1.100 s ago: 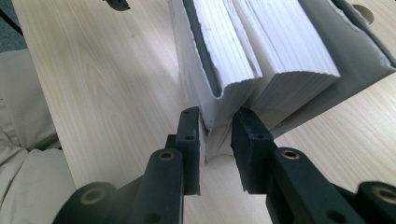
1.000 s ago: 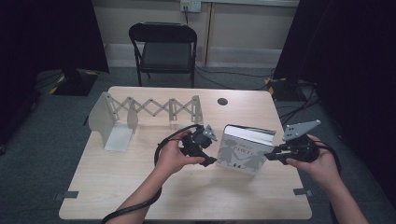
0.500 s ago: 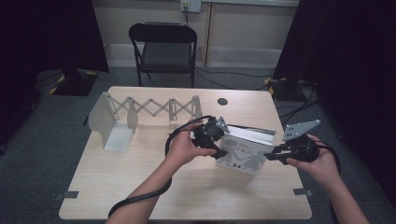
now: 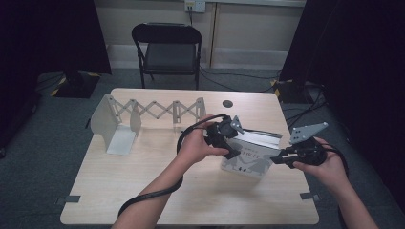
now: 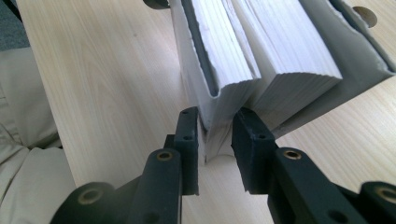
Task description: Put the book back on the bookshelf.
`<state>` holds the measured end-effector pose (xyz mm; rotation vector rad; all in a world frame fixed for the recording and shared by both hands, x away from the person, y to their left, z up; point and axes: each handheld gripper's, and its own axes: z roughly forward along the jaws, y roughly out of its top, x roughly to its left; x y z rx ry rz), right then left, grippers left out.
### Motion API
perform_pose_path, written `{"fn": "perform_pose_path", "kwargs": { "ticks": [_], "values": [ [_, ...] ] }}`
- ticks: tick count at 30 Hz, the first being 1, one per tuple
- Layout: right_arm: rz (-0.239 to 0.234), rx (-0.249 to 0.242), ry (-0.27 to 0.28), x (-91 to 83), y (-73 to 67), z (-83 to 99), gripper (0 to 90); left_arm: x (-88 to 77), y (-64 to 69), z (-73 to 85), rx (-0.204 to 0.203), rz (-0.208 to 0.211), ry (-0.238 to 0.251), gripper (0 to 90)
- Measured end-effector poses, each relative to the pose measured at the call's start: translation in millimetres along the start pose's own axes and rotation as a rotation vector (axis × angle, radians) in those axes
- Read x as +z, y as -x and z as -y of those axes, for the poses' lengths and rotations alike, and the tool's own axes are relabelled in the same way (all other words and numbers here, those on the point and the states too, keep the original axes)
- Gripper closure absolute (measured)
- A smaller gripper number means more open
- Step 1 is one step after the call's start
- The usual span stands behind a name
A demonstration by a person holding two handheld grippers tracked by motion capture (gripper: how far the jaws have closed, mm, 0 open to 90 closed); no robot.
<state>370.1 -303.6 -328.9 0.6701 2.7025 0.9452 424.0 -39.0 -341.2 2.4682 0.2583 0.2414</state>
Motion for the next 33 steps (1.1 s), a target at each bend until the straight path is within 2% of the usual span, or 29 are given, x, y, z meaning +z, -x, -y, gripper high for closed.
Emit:
{"fn": "perform_pose_path", "kwargs": {
  "ticks": [2,7,13,17,19,21,23,26,30,33],
  "values": [
    [0.0,0.001,0.0,0.0,0.0,0.4,70.5,-1.1,1.3,-1.4,0.001,0.0,-0.009,36.1],
    [-0.004,0.007,0.011,-0.4,1.0,3.0,70.2,-5.4,3.8,0.1,-0.009,0.033,-0.011,37.7],
    [-0.001,0.009,0.025,-0.1,3.4,5.3,69.9,-5.5,9.1,-5.7,0.007,0.018,-0.046,37.8],
    [0.007,0.008,0.026,0.1,4.7,6.5,69.4,-7.3,13.7,-9.9,0.001,0.06,-0.032,39.4],
    [0.012,0.009,0.024,-0.5,5.8,7.6,69.2,-7.6,17.6,-12.3,0.002,0.067,-0.036,40.5],
    [0.005,0.009,0.032,-0.4,6.9,8.8,69.2,-6.6,19.6,-15.6,0.018,0.049,-0.059,40.6],
    [0.006,0.012,0.036,-0.1,7.8,9.1,69.2,-6.2,18.7,-17.7,0.011,0.046,-0.071,40.6],
    [0.009,0.011,0.039,0.2,7.6,9.1,69.0,-6.5,18.6,-19.0,0.004,0.036,-0.084,45.3],
    [0.007,0.006,0.039,-0.1,7.1,9.8,68.3,-8.6,22.8,-22.9,0.018,0.05,-0.124,48.4],
    [0.006,0.016,0.046,0.4,7.4,10.5,66.7,-10.0,27.8,-23.8,0.013,0.05,-0.137,50.8]
  ]
}}
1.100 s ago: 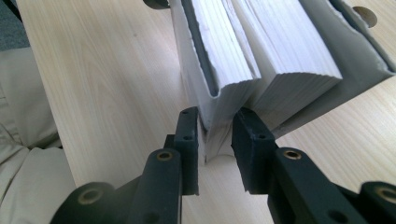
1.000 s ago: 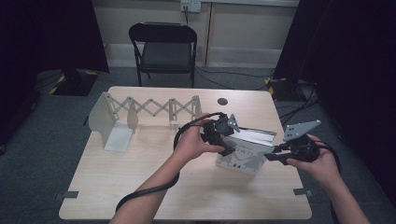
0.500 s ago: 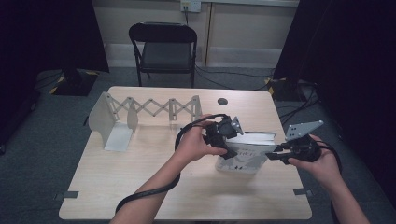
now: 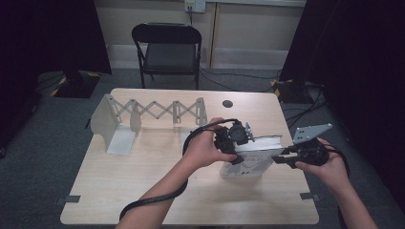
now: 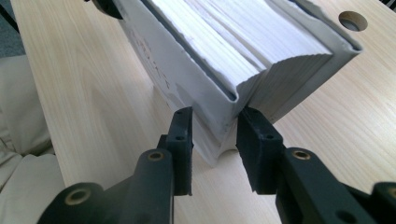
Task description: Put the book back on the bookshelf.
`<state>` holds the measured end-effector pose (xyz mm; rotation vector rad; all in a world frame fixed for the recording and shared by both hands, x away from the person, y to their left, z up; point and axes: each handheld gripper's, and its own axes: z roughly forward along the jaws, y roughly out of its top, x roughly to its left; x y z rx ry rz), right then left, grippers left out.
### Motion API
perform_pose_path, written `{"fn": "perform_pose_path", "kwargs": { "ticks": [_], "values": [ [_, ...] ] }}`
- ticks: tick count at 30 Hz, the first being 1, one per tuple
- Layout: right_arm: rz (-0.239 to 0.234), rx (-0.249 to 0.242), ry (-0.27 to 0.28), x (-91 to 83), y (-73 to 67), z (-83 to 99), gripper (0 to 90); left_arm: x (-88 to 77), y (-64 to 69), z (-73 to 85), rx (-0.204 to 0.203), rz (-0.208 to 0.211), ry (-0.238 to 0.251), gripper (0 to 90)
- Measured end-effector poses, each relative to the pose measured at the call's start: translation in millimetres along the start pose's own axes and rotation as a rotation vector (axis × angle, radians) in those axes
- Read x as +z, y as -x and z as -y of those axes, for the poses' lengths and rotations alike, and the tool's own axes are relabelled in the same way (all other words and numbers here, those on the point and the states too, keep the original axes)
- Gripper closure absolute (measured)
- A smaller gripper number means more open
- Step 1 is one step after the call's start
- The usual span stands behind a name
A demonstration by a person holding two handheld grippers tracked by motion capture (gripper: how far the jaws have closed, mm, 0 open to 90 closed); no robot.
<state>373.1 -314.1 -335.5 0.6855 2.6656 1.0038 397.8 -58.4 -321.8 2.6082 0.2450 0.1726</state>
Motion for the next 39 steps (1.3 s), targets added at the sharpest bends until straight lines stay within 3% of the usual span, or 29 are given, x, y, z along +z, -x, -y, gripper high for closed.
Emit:
{"fn": "perform_pose_path", "kwargs": {
  "ticks": [8,9,10,15,24,39],
  "values": [
    [-0.012,0.029,0.024,3.6,-1.4,0.0,53.4,-1.4,5.7,1.4,-0.028,-0.025,-0.004,52.2],
    [-0.012,0.037,0.023,4.3,-1.7,0.2,48.3,-1.6,5.9,1.7,-0.032,-0.026,-0.004,52.3],
    [0.003,0.037,0.018,5.2,-1.6,0.6,42.8,-2.2,5.9,1.6,-0.031,-0.025,-0.011,52.3],
    [0.036,0.072,0.013,8.0,0.2,8.5,35.3,-5.7,7.6,3.5,-0.04,-0.026,-0.038,52.6],
    [0.039,0.097,0.037,12.2,-2.4,15.0,30.2,-17.5,6.0,21.4,-0.084,-0.012,-0.056,52.7],
    [0.012,0.136,0.051,30.4,-9.5,20.0,25.4,-36.4,11.7,50.0,-0.122,-0.006,-0.084,52.7]
  ]
}}
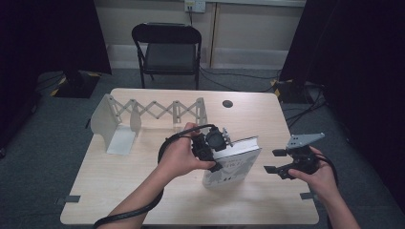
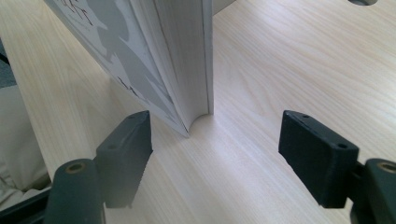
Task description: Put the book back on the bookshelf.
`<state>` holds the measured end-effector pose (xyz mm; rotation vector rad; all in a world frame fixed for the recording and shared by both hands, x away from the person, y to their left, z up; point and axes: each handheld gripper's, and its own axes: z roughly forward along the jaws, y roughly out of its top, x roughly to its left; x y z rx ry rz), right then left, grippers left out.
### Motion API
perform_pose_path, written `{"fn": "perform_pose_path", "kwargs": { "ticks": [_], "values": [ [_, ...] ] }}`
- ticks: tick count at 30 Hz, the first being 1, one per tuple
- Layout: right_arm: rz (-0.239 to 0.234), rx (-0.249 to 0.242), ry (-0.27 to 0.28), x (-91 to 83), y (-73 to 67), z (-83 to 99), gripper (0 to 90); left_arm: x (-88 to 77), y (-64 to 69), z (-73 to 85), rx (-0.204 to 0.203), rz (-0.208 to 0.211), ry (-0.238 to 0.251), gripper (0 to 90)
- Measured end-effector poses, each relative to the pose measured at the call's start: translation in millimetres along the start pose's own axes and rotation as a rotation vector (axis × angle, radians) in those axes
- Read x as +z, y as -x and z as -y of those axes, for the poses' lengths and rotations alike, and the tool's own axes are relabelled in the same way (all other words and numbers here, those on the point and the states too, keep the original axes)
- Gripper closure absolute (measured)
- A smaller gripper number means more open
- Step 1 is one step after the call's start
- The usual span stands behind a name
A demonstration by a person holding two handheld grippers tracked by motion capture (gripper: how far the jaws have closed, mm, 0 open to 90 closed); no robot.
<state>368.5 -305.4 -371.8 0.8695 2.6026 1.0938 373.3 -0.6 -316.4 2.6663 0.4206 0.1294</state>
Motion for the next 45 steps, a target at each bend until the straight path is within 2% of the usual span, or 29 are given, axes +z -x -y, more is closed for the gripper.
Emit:
{"fn": "perform_pose_path", "kwargs": {
  "ticks": [5,12,14,17,23,24,29,32,34,37,38,42,45],
  "values": [
    [-0.007,0.006,0.003,7.3,-1.8,4.7,23.8,-5.0,0.1,7.2,-0.007,0.005,-0.021,52.8],
    [-0.021,0.017,0.003,18.4,-2.6,11.9,21.8,-8.2,-0.2,13.7,-0.024,0.008,-0.026,52.7],
    [-0.025,0.02,0.004,20.9,-3.2,13.4,21.1,-7.8,-0.1,13.4,-0.038,0.009,-0.023,52.5],
    [-0.035,0.017,0.003,23.1,-4.1,15.4,19.5,-7.9,-0.7,10.5,-0.029,0.006,-0.045,51.9],
    [-0.042,0.02,-0.008,27.5,-5.4,19.8,18.8,-7.5,-5.1,9.3,-0.051,0.013,-0.053,50.6],
    [-0.043,0.017,-0.01,28.2,-5.6,20.2,18.8,-7.5,-6.0,8.8,-0.041,0.009,-0.056,50.5],
    [-0.051,0.016,-0.013,32.6,-6.1,21.4,18.8,-5.1,-7.7,3.4,-0.024,0.005,-0.031,48.8],
    [-0.053,0.014,-0.011,34.3,-6.1,22.3,18.8,-1.7,-7.4,-1.4,-0.034,0.007,-0.028,48.2],
    [-0.055,0.014,-0.009,35.0,-6.5,23.7,18.8,-0.1,-8.7,-5.2,-0.024,0.009,-0.03,47.7],
    [-0.057,0.017,-0.01,36.2,-6.5,26.2,18.8,3.4,-9.7,-10.2,-0.025,0.008,-0.008,46.8],
    [-0.06,0.02,-0.011,36.7,-6.4,27.1,18.8,5.2,-10.4,-11.6,-0.013,0.008,-0.001,46.3],
    [-0.063,0.025,-0.005,38.1,-6.5,30.5,18.8,13.6,-10.4,-15.2,-0.034,0.025,0.021,45.0],
    [-0.063,0.028,-0.005,38.7,-6.8,32.7,18.9,15.6,-13.1,-16.2,-0.042,0.038,0.016,44.4]
  ]
}}
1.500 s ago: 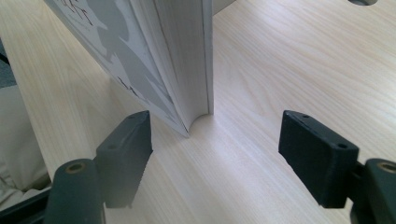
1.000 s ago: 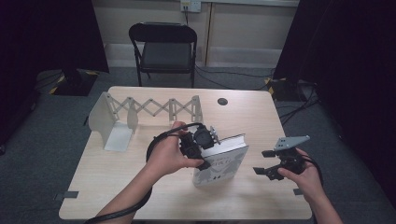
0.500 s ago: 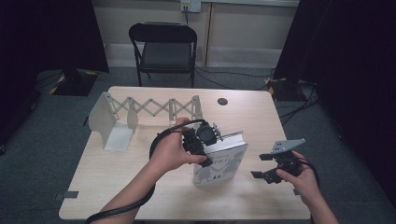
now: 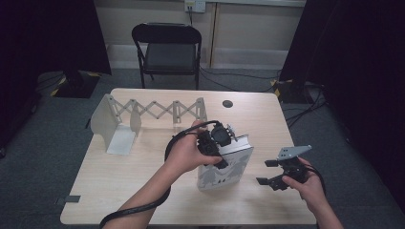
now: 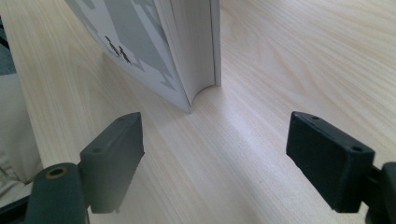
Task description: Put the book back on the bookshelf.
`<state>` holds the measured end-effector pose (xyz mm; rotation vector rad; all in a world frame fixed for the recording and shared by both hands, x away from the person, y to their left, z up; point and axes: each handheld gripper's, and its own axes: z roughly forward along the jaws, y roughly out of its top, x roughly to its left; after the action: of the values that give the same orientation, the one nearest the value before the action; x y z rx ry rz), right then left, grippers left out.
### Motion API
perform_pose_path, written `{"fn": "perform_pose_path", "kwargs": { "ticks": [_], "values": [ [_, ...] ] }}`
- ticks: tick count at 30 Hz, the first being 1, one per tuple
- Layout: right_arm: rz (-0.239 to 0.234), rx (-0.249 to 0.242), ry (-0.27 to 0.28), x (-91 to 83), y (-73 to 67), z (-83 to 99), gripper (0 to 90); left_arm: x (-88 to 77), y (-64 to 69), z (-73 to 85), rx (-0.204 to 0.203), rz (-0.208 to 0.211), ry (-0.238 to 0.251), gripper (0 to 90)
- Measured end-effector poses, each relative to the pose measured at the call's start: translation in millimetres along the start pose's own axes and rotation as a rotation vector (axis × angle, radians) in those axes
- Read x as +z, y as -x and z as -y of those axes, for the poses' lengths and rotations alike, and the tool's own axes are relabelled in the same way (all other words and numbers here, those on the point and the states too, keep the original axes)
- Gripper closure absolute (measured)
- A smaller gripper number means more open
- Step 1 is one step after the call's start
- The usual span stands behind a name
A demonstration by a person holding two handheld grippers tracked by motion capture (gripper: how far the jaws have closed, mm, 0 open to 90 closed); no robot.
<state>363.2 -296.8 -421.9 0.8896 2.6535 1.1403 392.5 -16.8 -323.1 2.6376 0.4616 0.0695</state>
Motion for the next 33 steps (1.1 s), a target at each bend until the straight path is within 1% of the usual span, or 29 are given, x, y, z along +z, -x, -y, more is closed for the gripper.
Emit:
{"fn": "perform_pose_path", "kwargs": {
  "ticks": [4,5,6,8,9,11,12,13,14,15,16,18,19,21,22,24,25,28,29,31,33],
  "values": [
    [0.0,0.005,0.003,0.3,0.6,3.1,18.9,0.6,-0.5,-2.0,-0.01,0.009,-0.032,44.5],
    [-0.001,0.008,0.004,0.3,0.5,3.5,18.9,1.2,0.0,-2.2,-0.011,0.008,-0.033,44.6],
    [-0.001,0.008,0.004,0.4,0.5,4.0,18.9,0.9,-0.5,-3.0,-0.001,0.008,-0.047,44.6],
    [-0.002,0.011,0.005,1.5,-0.2,5.3,18.9,2.4,-0.1,-3.5,-0.009,0.006,-0.053,43.3],
    [-0.002,0.009,0.005,1.7,-0.3,5.6,18.9,3.4,-0.2,-3.7,-0.021,0.018,-0.057,42.6],
    [-0.001,0.013,0.005,2.3,-0.7,6.5,18.9,3.9,-0.2,-3.8,-0.026,0.018,-0.053,41.9],
    [-0.003,0.012,0.004,2.2,-0.8,6.6,18.9,4.5,0.6,-3.6,-0.034,0.005,-0.048,41.6],
    [-0.004,0.012,0.003,1.8,-0.9,6.8,18.9,6.1,1.1,-3.8,-0.032,-0.007,-0.058,38.3],
    [-0.002,0.012,0.003,1.6,-0.7,6.9,18.9,8.9,2.9,-3.6,-0.044,-0.023,-0.053,34.0],
    [-0.001,0.013,0.005,1.2,-0.4,7.1,19.0,10.0,3.0,-3.8,-0.038,-0.025,-0.056,30.0],
    [-0.001,0.015,0.005,0.7,0.0,7.4,19.0,10.3,4.0,-4.0,-0.041,-0.026,-0.048,28.5],
    [-0.001,0.018,0.006,0.6,0.6,8.2,19.1,9.9,3.8,-3.6,-0.036,-0.022,-0.046,28.6],
    [-0.002,0.018,0.006,0.5,0.8,8.4,19.1,10.3,3.4,-2.9,-0.035,-0.022,-0.034,28.1],
    [-0.001,0.021,0.007,0.8,1.0,9.3,19.1,10.7,3.2,-2.6,-0.037,-0.028,-0.034,25.1],
    [-0.002,0.021,0.006,1.0,1.1,9.8,19.1,10.4,2.9,-2.8,-0.03,-0.027,-0.036,24.3],
    [-0.003,0.023,0.007,1.5,1.2,10.6,19.1,11.3,3.5,-2.9,-0.033,-0.024,-0.034,23.5],
    [-0.004,0.024,0.008,1.6,1.3,10.9,19.1,11.0,3.2,-3.0,-0.027,-0.023,-0.037,22.6],
    [-0.003,0.026,0.01,1.4,1.3,11.2,19.3,10.7,2.5,-2.5,-0.029,-0.021,-0.032,20.7],
    [-0.003,0.026,0.009,1.4,1.3,11.3,19.3,10.7,2.6,-2.0,-0.032,-0.022,-0.024,20.2],
    [-0.003,0.027,0.01,1.3,1.2,11.5,19.3,10.7,2.4,-1.2,-0.035,-0.023,-0.015,21.0],
    [-0.001,0.029,0.01,1.3,1.1,11.8,19.3,10.6,2.7,-1.8,-0.034,-0.02,-0.023,22.2]
  ]
}}
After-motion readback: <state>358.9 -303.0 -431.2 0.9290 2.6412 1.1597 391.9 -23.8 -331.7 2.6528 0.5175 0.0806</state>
